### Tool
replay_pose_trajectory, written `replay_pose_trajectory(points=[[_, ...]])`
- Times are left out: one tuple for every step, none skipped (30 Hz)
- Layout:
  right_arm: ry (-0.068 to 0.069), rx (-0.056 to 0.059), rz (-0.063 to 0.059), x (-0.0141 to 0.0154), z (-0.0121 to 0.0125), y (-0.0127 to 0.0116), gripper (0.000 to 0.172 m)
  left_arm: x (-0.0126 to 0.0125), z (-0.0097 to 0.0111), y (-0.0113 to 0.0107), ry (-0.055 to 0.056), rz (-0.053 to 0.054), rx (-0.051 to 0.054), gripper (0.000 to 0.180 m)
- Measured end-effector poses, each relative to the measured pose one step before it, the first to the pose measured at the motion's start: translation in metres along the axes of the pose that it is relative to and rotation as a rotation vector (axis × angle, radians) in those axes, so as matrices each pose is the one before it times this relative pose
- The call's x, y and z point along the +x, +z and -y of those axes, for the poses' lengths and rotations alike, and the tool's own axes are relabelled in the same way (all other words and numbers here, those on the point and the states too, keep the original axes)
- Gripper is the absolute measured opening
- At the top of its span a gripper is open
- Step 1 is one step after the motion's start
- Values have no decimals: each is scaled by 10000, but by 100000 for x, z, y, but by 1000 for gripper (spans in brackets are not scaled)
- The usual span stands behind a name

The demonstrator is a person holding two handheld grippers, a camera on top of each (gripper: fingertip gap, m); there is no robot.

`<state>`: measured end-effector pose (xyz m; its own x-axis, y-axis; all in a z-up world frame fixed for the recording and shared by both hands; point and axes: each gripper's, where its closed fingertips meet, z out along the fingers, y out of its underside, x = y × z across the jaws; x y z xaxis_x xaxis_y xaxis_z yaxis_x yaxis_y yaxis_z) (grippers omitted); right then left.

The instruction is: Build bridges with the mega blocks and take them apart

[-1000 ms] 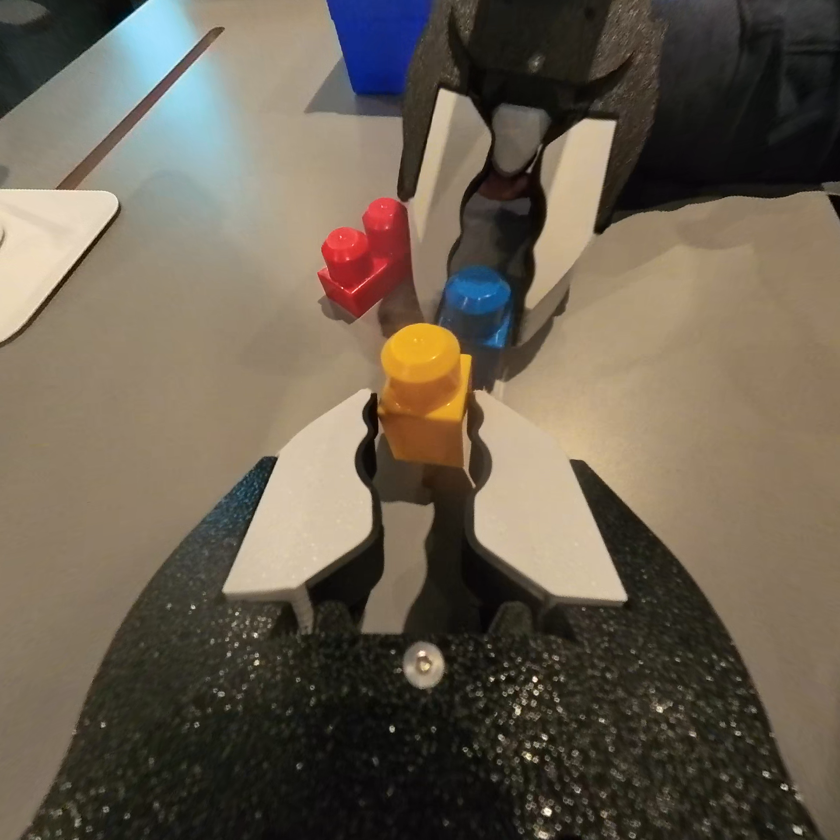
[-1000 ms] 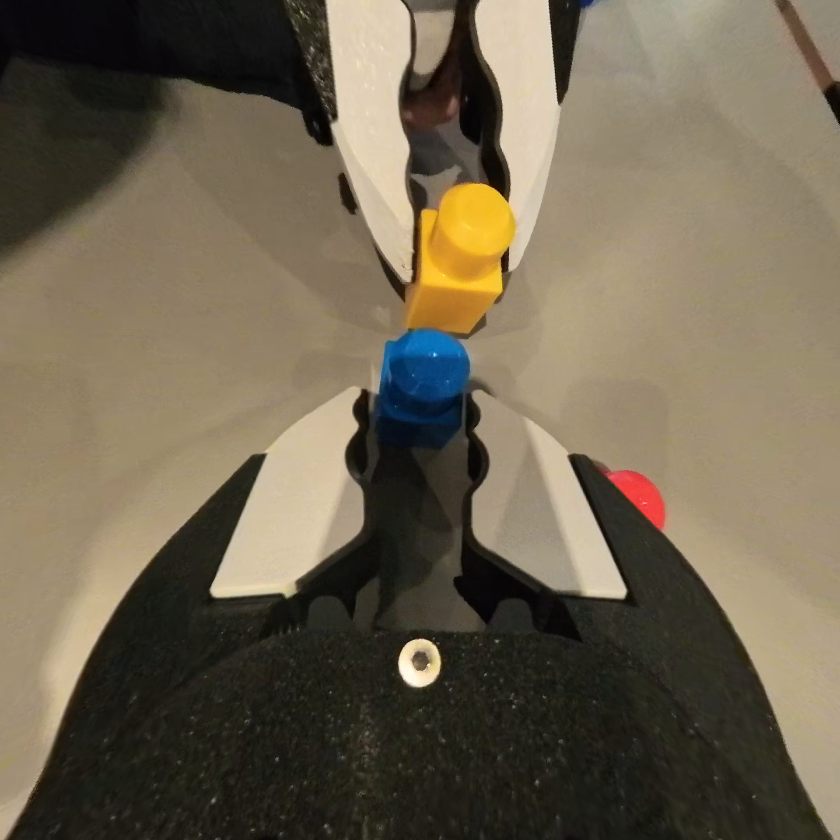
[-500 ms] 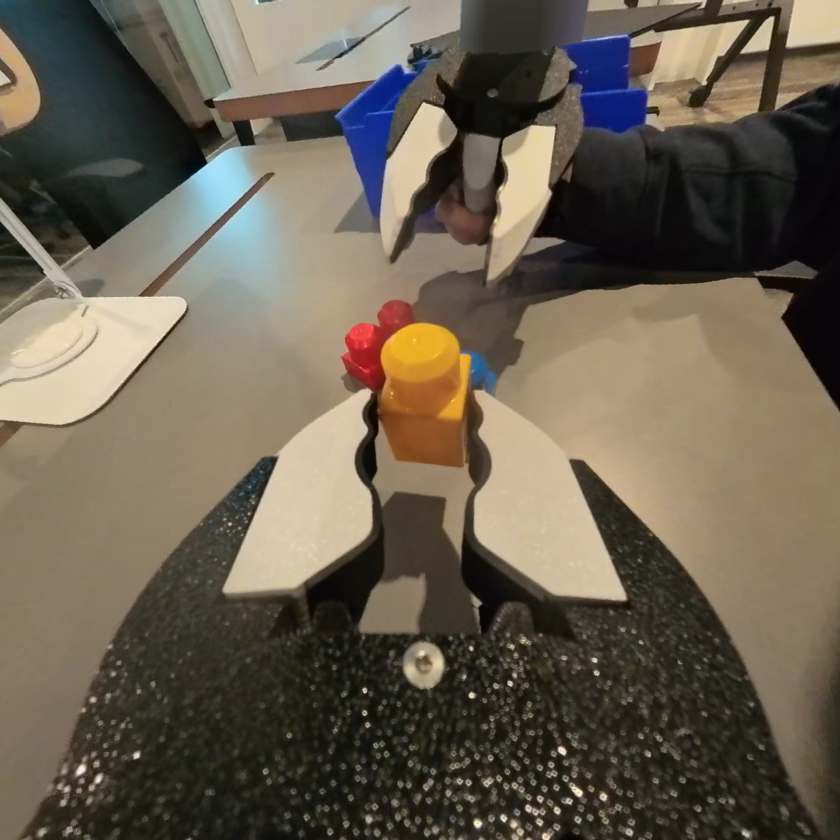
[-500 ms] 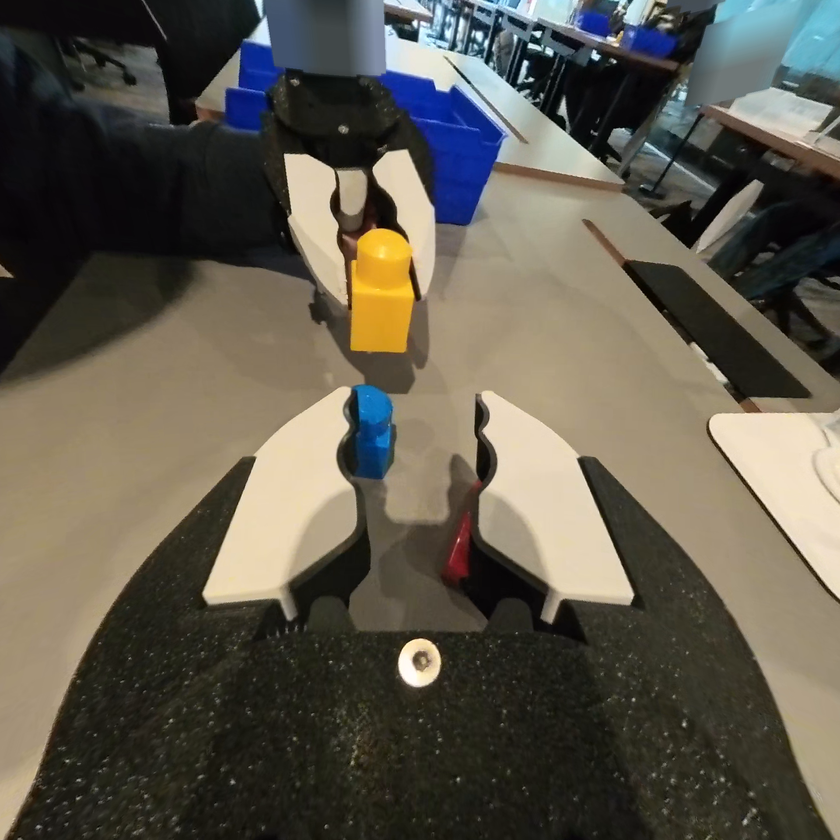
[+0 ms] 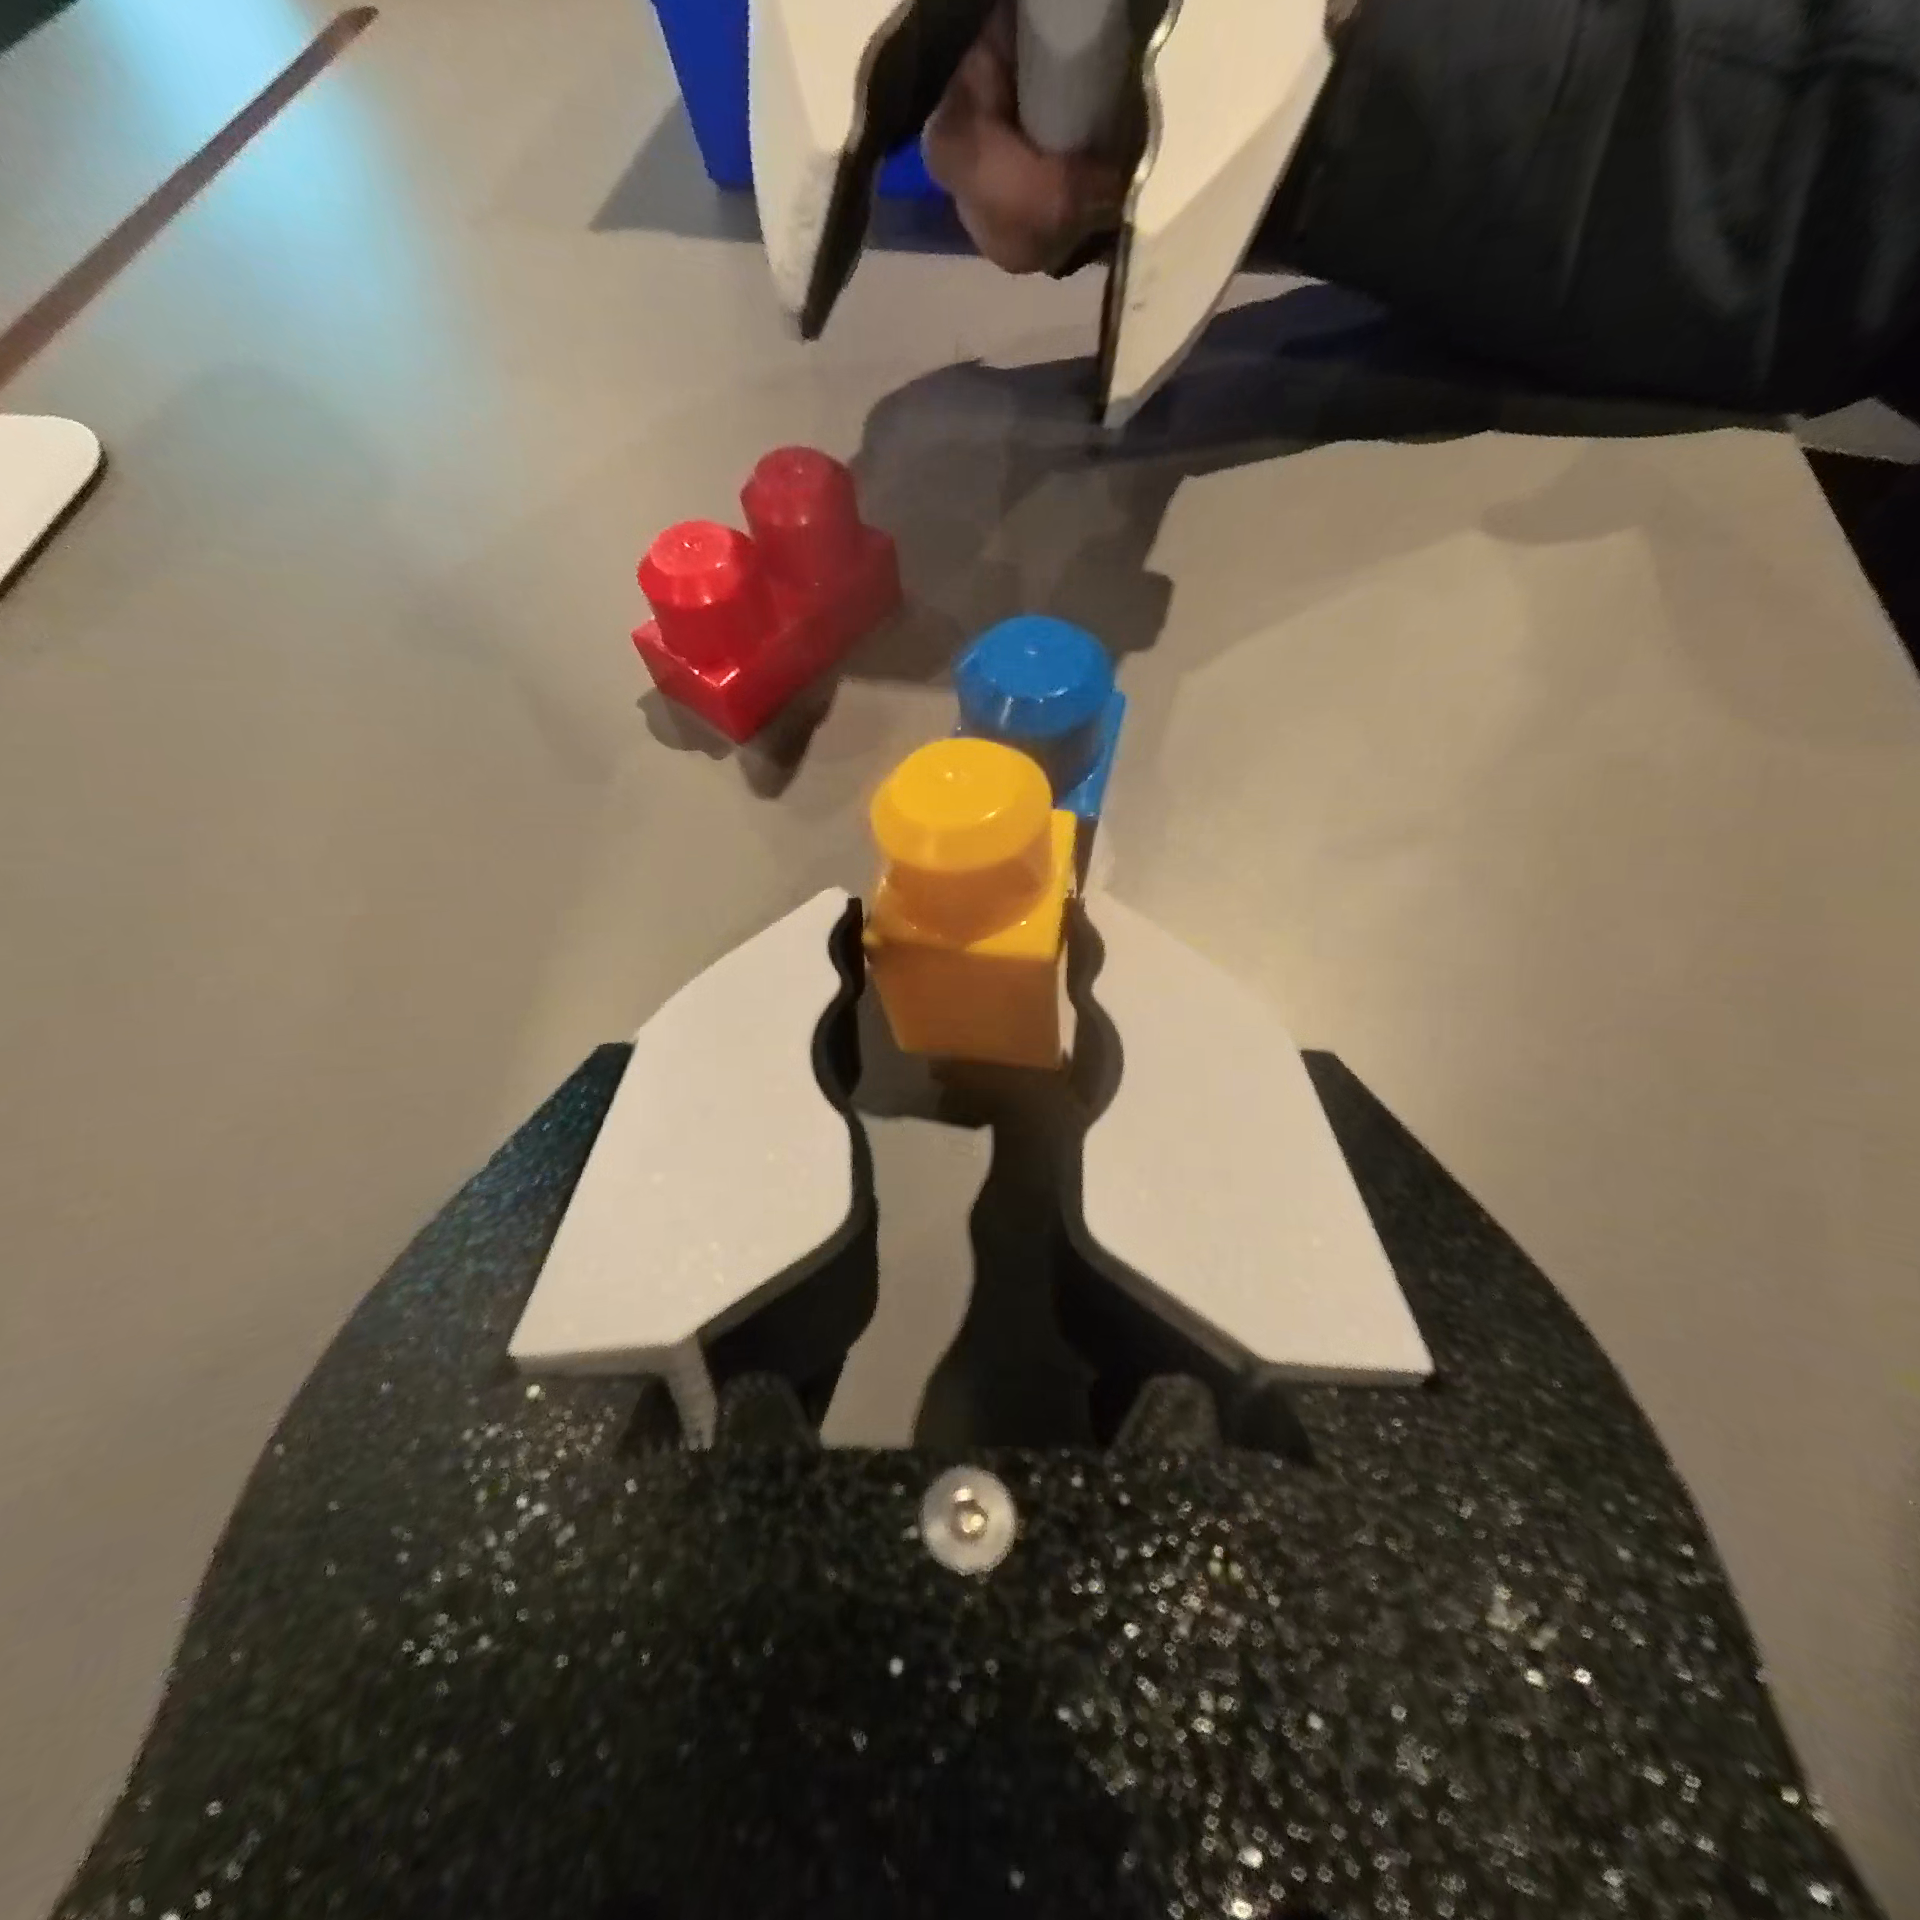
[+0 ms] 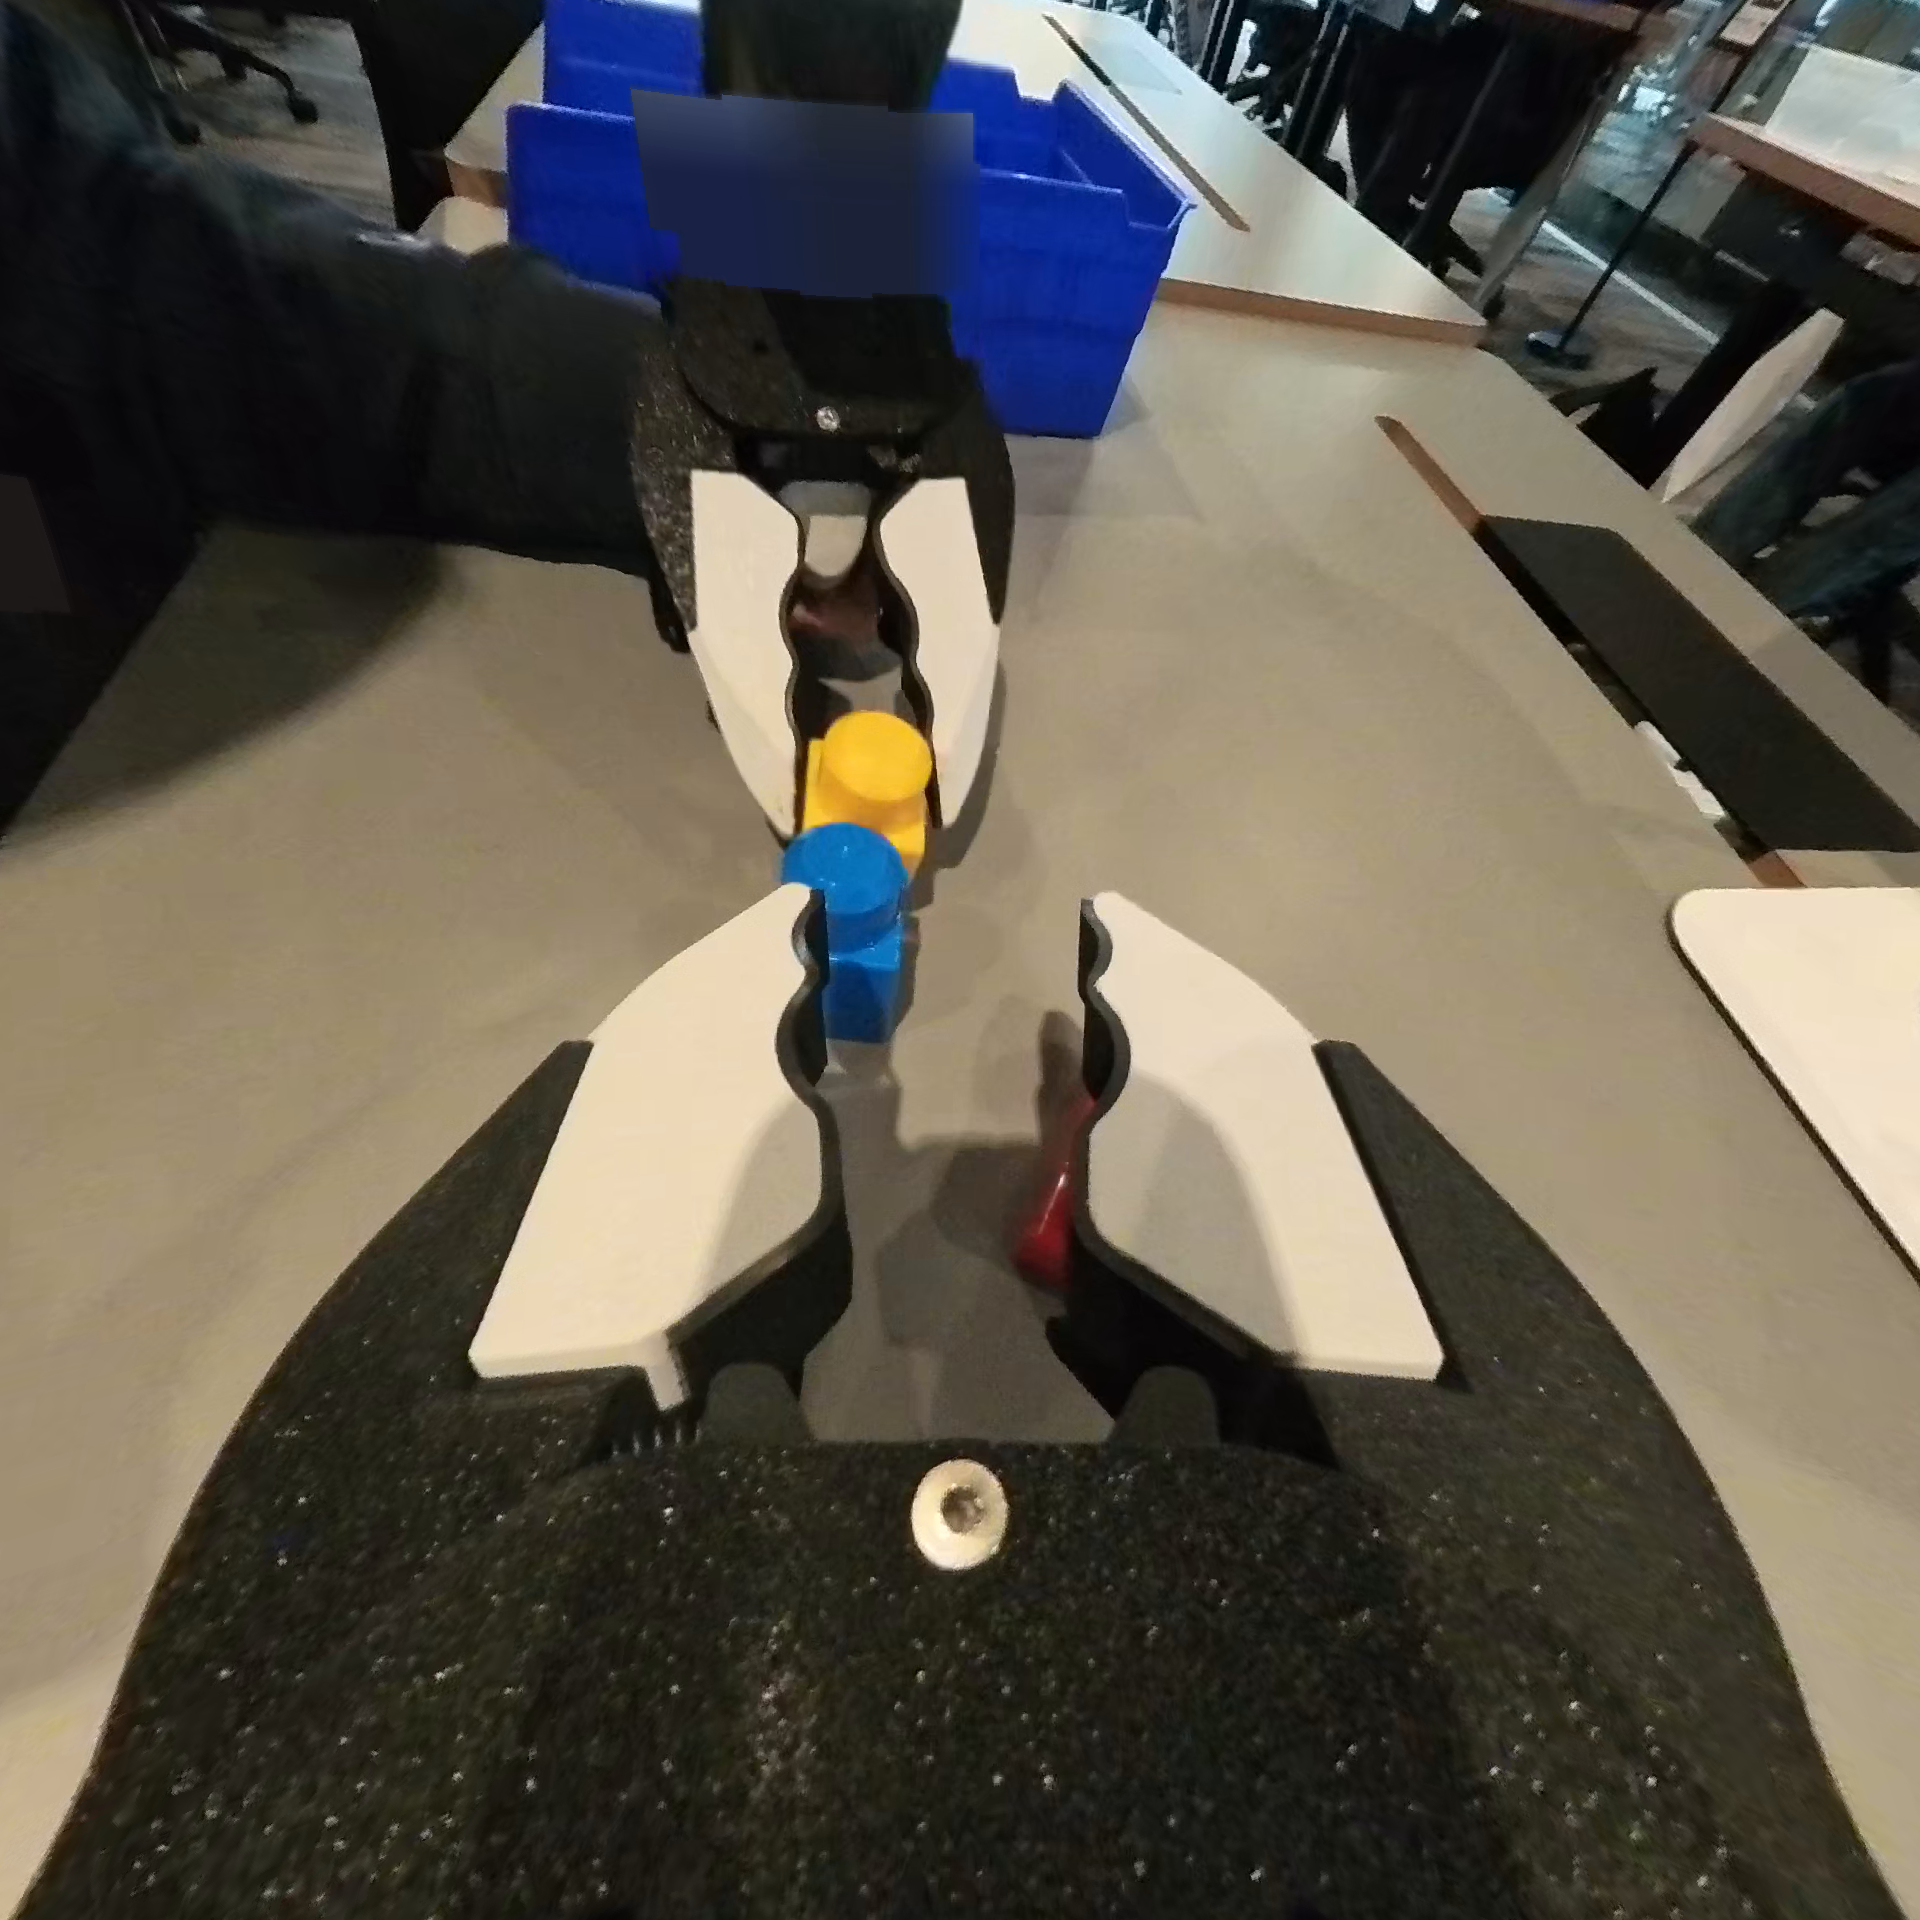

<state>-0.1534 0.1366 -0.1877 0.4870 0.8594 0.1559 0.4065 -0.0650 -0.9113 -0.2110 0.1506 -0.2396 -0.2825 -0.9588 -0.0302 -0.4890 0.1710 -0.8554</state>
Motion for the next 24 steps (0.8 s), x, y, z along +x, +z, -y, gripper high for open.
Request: replay_pose_trajectory(points=[[-1,-12,7,-18,-21,27,46,41,-153,258,21,-56,-87,37],[10,-8,11,-6,-19,8,46,153,-58,217,-6,-136,-18,37],[19,-4,10,5,-16,-16,46,161,24,160,-36,-140,22,37],[17,11,-1,19,-1,-42,46,19,66,62,-17,-37,46,37],[20,14,-5,40,-13,-47,46,35,199,-44,51,-43,138,38],[31,26,-3,53,-9,-57,46,124,343,-118,51,-121,240,44],[57,36,0,68,-24,-50,46,161,244,-121,5,-210,153,50],[68,36,9,63,-26,-53,46,25,50,-81,-40,-194,-12,56],[63,38,7,65,-19,-44,46,-11,-49,-11,-36,-216,-81,62],[47,26,-6,71,-13,-38,46,6,17,57,0,-221,-15,68],[23,19,-15,70,-20,-51,46,107,-15,143,24,-271,-16,74],[14,8,-22,63,-15,-44,45,175,-162,244,51,-294,-128,75],[15,-13,-21,66,-60,-47,45,171,-343,307,85,-260,-272,74],[16,-9,-22,75,-53,-38,45,186,-381,270,186,-245,-338,73],[27,-3,-15,62,-67,-34,45,175,-392,196,298,-202,-318,70],[42,-8,-2,63,-84,-26,44,73,-386,85,236,-131,-266,67],[48,-18,-7,74,-96,-28,44,-76,-269,-17,111,-66,-162,64],[34,-8,-7,64,-72,-27,44,-216,-77,-116,31,9,-13,61],[26,-1,-5,46,-51,-28,44,-257,48,-173,33,30,61,58],[20,-2,-7,33,-15,-22,44,-164,180,-175,68,-10,122,55],[14,-16,-18,48,-34,-8,44,-65,229,-143,64,-66,106,52],[6,-16,-1,18,-31,-5,44,-29,180,-95,72,-78,63,49],[1,-3,6,-4,-17,-6,44,-1,156,-47,71,-75,37,44],[11,2,4,0,0,-1,44,71,113,-1,54,-95,20,38]])
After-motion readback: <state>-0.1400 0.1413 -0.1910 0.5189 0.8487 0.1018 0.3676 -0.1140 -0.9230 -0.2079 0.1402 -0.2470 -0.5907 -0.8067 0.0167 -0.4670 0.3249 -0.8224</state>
